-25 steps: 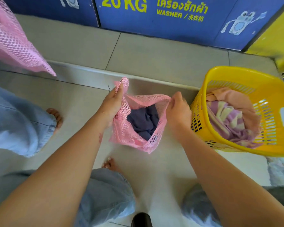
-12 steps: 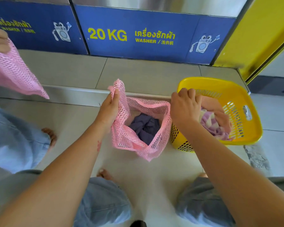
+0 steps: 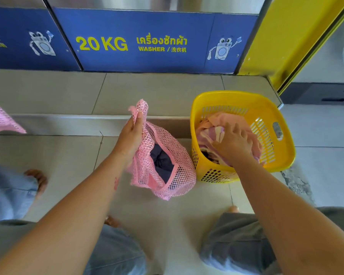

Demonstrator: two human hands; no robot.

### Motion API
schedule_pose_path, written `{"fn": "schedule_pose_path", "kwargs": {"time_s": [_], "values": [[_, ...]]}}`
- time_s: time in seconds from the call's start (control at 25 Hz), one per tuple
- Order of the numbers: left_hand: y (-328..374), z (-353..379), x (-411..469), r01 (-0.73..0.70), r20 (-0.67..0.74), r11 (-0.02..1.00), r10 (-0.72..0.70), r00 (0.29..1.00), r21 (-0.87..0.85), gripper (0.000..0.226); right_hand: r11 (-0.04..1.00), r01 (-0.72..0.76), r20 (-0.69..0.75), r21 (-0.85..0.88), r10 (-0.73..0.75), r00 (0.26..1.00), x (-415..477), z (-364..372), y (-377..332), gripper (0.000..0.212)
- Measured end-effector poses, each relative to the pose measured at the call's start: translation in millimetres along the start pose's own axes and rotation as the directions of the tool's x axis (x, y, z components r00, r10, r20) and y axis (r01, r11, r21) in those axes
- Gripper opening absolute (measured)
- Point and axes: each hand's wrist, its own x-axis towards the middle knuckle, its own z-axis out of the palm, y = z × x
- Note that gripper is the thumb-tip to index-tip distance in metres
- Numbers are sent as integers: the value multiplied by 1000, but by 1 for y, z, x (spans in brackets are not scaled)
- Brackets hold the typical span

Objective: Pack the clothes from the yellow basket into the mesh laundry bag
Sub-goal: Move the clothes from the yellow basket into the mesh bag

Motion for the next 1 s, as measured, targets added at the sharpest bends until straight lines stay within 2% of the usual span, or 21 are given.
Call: {"fn": "schedule_pose_path", "kwargs": {"time_s": [0.12, 0.2, 0.24, 0.36, 0.52, 0.6, 0.72, 0.76, 0.84, 0.92, 1.0], "values": [[-4, 10, 11, 26, 10, 999, -26, 1000, -31, 69, 992, -48, 112, -117, 61, 992, 13, 11, 7, 106], [-6, 16, 18, 38, 14, 998, -37, 999, -46, 70, 975, -49, 213, -218, 97, 972, 21, 17, 10, 109], [-5, 20, 19, 46, 17, 998, -45, 999, -53, 71, 963, -46, 238, -266, 111, 965, 24, 19, 11, 105], [-5, 27, 24, 58, 36, 997, -56, 998, -51, 73, 932, -47, 193, -358, 123, 973, 31, 18, 10, 64], [-3, 29, 20, 68, 44, 996, -65, 997, -58, 67, 932, -7, 89, -362, 42, 995, 30, 12, 5, 42], [-2, 25, 15, 77, 42, 996, -75, 996, -47, 63, 967, 18, 29, -253, -11, 1000, 28, 10, 5, 38], [2, 15, 4, 57, 24, 998, -56, 998, -21, 61, 986, 24, -89, 164, -9, 996, 16, -3, 0, 39], [3, 10, 0, 55, 12, 998, -55, 998, -14, 62, 937, 53, -135, 345, -6, 991, 9, -14, -7, 34], [6, 0, -4, 58, -7, 998, -58, 998, -7, 63, 756, 133, -229, 641, 22, 973, 0, -37, -24, 18], [7, -10, -8, 39, -25, 999, -39, 999, 2, 63, 608, 227, -304, 761, 26, 952, -11, -60, -41, 16], [9, -18, -12, 8, -34, 1000, -8, 999, 17, 62, 500, 307, -366, 810, 21, 930, -23, -85, -58, 15]]}}
